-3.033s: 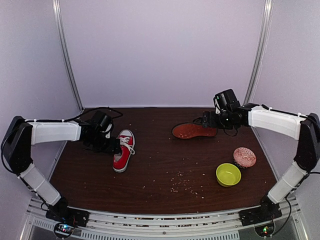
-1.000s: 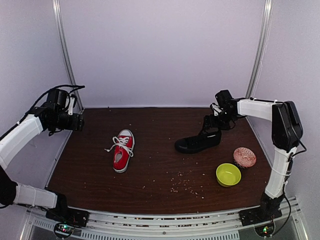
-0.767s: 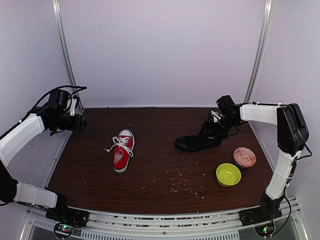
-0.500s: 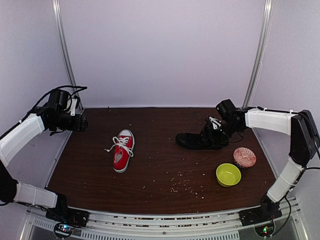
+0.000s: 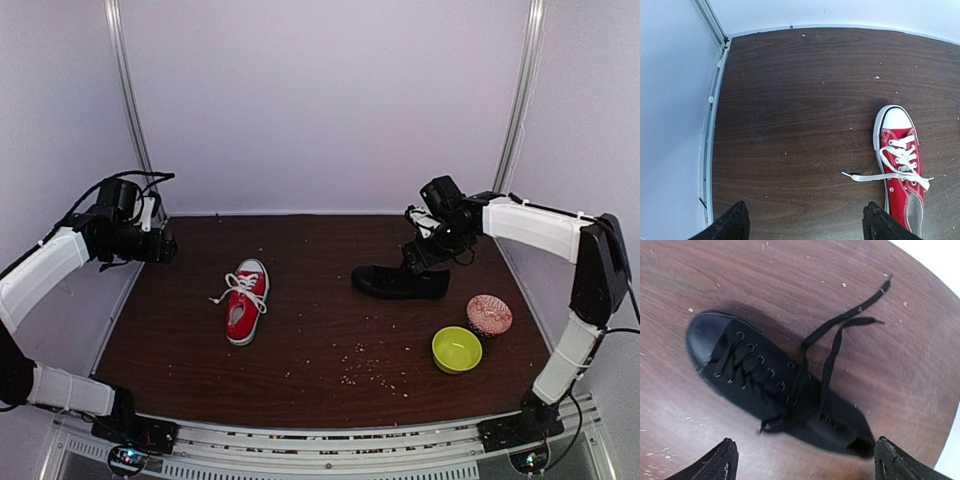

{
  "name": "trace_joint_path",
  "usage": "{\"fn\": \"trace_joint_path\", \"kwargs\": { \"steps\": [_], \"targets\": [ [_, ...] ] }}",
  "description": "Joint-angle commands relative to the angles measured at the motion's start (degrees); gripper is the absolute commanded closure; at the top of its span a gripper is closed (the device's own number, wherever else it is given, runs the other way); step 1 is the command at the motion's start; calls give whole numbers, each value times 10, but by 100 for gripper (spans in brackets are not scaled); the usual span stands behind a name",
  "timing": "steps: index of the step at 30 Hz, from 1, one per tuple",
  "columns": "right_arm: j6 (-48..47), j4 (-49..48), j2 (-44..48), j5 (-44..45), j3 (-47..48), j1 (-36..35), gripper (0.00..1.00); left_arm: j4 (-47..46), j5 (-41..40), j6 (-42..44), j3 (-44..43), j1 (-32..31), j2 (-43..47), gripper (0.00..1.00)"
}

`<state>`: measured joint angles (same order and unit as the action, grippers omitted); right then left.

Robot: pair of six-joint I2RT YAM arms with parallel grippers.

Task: Tie the shoes
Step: Move the shoe to the center of the board.

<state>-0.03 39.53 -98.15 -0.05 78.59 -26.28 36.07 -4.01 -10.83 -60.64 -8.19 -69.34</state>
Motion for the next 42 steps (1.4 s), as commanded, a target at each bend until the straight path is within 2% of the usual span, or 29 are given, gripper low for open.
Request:
{"fn": "trace_joint_path", "kwargs": {
  "steps": [1,4,7,9,12,16,18,22,24,28,30,35,40,42],
  "targets": [
    [-76,39,-70,27,47,1,5,-20,4,-2,-15,2,2,20],
    [-89,69,-124,1,94,5,8,-21,9,-1,-15,3,2,19],
    [-92,95,-172,-24,131,10,17,-20,18,-2,-16,2,0,19],
    [-89,100,-183,-37,140,10,33,-20,24,-3,-17,2,-1,19],
    [-74,97,-184,-50,142,10,51,-20,30,-5,-18,2,-3,19],
    [-46,101,-175,-83,141,7,86,-20,40,-8,-22,3,-8,19],
    [-18,103,-161,-90,139,0,100,-20,44,-9,-21,2,-7,19],
    [82,130,-114,-91,144,-25,100,-20,47,-11,-21,2,0,19],
    [183,129,-81,-98,126,-31,100,-20,48,-12,-20,2,4,19],
    [386,75,2,-134,25,-59,100,-21,52,-18,-18,2,8,19],
    [454,48,42,-116,-25,-96,100,-21,56,-20,-16,2,7,19],
    [584,9,87,-69,-99,-192,100,-23,62,-24,-12,2,12,20],
    [692,-47,89,-29,-136,-284,100,-26,50,-25,-3,3,32,20],
    [724,-78,83,-26,-144,-313,88,-26,43,-24,1,3,38,20]
  ]
}}
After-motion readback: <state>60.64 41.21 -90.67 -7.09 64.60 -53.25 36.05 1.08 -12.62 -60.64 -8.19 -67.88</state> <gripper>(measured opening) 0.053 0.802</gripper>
